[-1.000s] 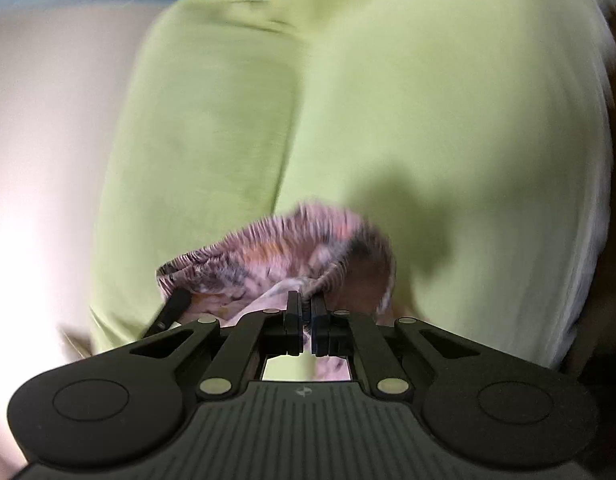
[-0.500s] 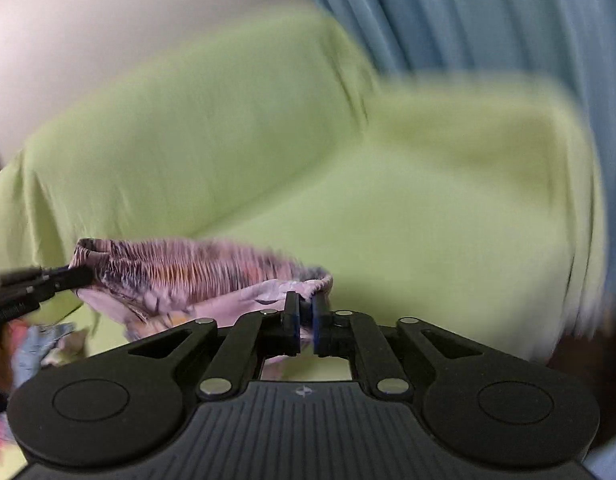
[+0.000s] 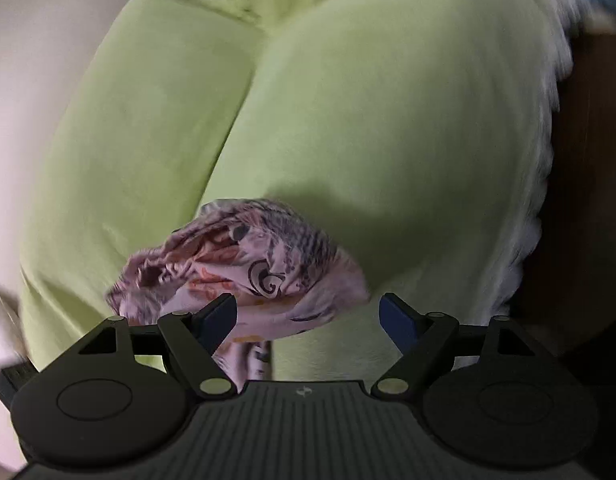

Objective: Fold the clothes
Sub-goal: 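Stretch the pink pants waistband between the left and right grippers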

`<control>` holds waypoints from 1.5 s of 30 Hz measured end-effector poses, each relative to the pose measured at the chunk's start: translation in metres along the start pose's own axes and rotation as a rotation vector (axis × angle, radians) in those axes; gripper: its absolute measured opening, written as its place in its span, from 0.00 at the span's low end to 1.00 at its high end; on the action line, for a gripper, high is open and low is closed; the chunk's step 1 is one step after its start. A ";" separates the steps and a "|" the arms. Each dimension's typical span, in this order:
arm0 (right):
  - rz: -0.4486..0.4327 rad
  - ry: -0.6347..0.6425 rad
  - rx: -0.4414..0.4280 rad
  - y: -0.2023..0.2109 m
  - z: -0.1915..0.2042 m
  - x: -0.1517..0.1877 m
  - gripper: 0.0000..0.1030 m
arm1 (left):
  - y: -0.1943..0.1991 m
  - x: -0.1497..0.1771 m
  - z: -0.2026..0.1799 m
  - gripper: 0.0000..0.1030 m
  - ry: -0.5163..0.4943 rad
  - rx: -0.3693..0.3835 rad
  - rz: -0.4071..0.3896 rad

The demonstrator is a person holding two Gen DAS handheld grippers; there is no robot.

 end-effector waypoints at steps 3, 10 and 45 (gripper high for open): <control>-0.013 -0.193 -0.057 -0.014 -0.015 -0.001 0.78 | -0.006 0.003 0.008 0.01 0.013 -0.001 0.005; -0.067 -0.029 0.012 0.014 0.019 -0.025 0.15 | 0.004 -0.005 0.018 0.01 0.060 -0.014 -0.047; -0.631 1.274 0.056 0.180 0.320 -0.091 0.10 | 0.197 -0.181 -0.008 0.01 -0.258 -0.240 -0.446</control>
Point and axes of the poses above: each gripper's, at about its wrist camera, not at the fingertips, and y roughly against the way its jaws point, z to its left, x to its underside, the point moved 7 cm from there along -y, roughly the way its jaws point, and after that the axes turned 7 degrees about x, right-handed, at the moved point
